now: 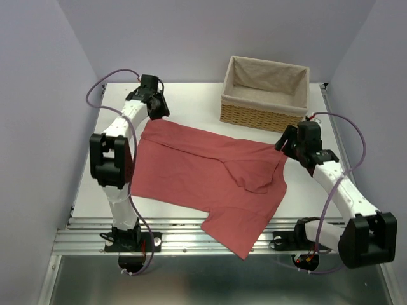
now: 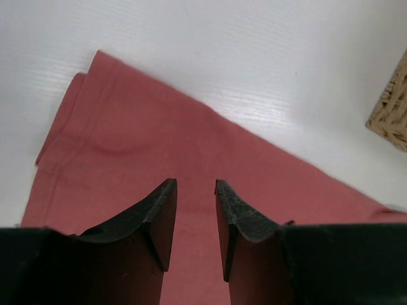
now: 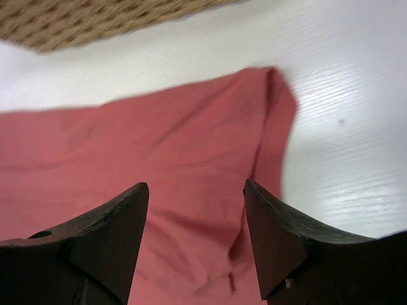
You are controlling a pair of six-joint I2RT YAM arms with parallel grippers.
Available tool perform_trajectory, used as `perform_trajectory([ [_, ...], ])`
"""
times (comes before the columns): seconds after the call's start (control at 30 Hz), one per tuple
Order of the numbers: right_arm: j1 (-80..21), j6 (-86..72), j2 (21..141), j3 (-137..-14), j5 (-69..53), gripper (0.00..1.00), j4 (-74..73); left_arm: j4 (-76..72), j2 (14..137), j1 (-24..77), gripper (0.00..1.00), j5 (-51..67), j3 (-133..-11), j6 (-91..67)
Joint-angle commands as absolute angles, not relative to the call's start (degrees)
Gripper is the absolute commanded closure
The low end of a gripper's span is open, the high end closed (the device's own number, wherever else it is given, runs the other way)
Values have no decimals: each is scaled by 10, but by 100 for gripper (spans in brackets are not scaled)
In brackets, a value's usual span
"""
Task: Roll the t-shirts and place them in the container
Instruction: Fold the T-shirt at the center of the board.
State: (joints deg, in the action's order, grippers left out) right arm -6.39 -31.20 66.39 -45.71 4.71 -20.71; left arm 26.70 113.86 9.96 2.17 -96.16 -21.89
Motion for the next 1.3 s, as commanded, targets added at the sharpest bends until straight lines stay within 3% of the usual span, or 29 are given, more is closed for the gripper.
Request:
perform_trajectory([
  [0.0,-135,-295,617,-436,8,33,-268,254,1020,101,58,6,-854,-223],
  [0.13,-295,-326,631,-437,52,33,-287,216,983,101,59,11,-756,-240],
  [0.33,-421,-342,707,-460,120,38,-299,189,1002,102,60,18,-700,-256],
  [0.43,-436,-339,750,-471,147,38,-309,186,1010,102,60,17,-698,-258],
  [0.67,-441,-352,805,-460,180,51,-287,184,1018,102,60,25,-702,-258],
  [0.77,-441,-362,819,-459,185,62,-272,184,1020,103,60,29,-703,-256],
  [0.93,-441,-357,811,-471,182,99,-276,186,1020,103,60,24,-706,-250],
  [1.27,-441,-331,756,-497,97,99,-334,186,1029,103,60,28,-715,-245],
])
